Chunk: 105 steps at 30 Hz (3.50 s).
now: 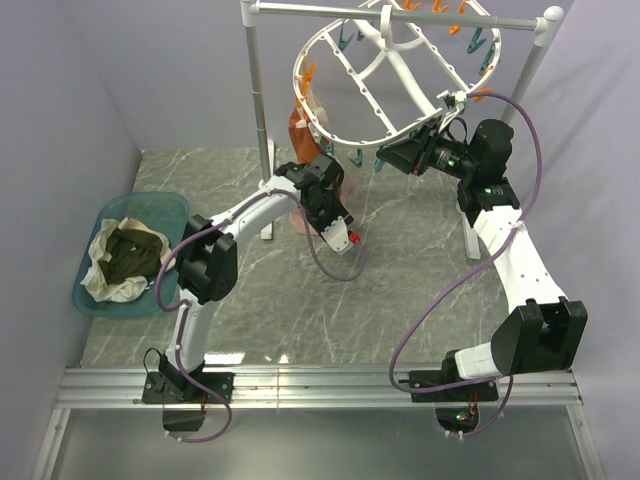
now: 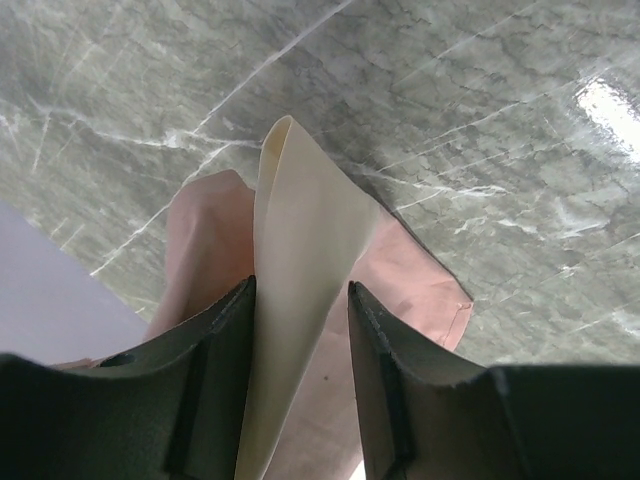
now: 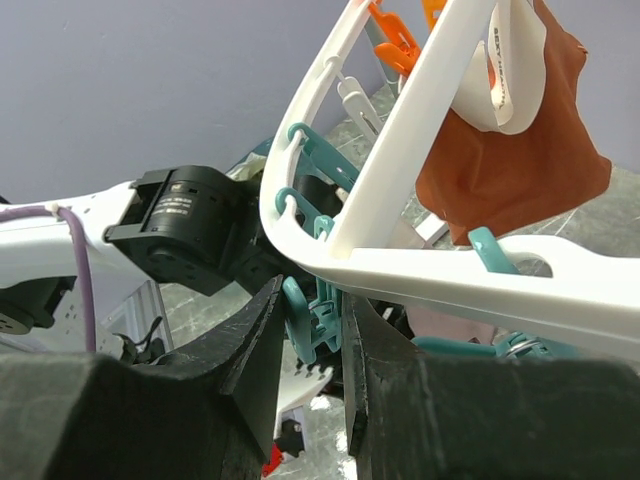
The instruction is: Clip the underwear to the hanger
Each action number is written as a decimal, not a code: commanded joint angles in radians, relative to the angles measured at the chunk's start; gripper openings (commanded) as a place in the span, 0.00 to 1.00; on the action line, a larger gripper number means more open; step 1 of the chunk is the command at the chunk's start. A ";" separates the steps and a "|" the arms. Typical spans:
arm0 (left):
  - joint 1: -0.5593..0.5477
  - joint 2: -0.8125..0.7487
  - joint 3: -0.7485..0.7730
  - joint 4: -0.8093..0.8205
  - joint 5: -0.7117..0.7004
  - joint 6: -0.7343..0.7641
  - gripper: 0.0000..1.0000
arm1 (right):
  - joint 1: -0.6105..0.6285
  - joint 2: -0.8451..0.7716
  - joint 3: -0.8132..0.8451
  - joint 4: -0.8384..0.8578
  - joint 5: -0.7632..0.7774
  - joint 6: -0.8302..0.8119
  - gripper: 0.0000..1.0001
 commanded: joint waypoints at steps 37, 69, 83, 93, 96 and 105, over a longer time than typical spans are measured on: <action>0.010 -0.189 -0.101 0.182 0.311 -0.476 0.00 | 0.002 0.034 0.040 0.007 0.027 0.029 0.00; -0.082 -0.512 -0.597 1.201 -0.039 -0.646 0.01 | 0.001 0.085 0.095 -0.099 0.035 -0.015 0.00; -0.102 -0.464 -0.544 1.172 -0.027 -0.541 0.01 | 0.005 0.074 0.080 -0.079 0.059 -0.035 0.00; -0.106 -0.414 -0.485 1.138 -0.010 -0.515 0.01 | 0.014 0.062 0.072 -0.113 0.081 -0.101 0.00; -0.108 -0.409 -0.478 1.132 -0.005 -0.517 0.01 | 0.016 0.062 0.072 -0.111 0.084 -0.107 0.00; -0.107 -0.402 -0.461 1.132 -0.010 -0.530 0.01 | 0.022 0.062 0.067 -0.122 0.091 -0.150 0.00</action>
